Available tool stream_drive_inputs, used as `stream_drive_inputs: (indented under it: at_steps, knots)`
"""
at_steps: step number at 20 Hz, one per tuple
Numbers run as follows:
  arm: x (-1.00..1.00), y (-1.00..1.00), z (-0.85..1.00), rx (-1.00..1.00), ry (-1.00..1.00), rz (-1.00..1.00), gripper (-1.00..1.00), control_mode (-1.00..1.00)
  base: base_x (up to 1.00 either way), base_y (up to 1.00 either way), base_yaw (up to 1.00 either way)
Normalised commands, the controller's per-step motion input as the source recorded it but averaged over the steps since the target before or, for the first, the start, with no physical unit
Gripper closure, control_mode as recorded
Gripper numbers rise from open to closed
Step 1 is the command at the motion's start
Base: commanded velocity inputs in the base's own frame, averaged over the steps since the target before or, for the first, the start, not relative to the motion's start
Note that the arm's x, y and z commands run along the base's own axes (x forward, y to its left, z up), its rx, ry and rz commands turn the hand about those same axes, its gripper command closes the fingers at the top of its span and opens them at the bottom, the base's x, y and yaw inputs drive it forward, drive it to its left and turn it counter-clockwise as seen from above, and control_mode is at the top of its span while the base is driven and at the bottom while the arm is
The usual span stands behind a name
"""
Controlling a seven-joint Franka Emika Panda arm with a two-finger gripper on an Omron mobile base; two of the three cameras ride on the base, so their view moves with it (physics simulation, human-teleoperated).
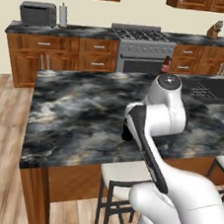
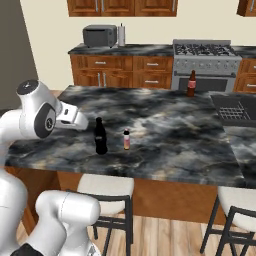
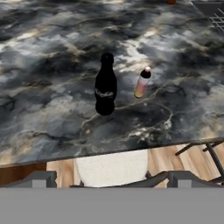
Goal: Place the large bottle from the dining counter next to the other large bottle outside the sink, and place the small bottle from the dining counter next to the other small bottle inside the sink.
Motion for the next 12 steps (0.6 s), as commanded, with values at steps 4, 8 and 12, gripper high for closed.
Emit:
stream_drive_inputs:
  at_steps: [4,8,12]
  knots:
    - [0.45,-0.05,0.00,0.00,0.00,0.00,-1.00,-1.00,0.00,0.00,0.00]
    - [0.44,-0.09,-0.02,0.00,0.00,0.00,-1.00,-1.00,0.00,0.00,0.00]
    - [0.32,-0.03,-0.19,0.01,-0.01,0.00,-1.00,-1.00,0.00,0.00,0.00]
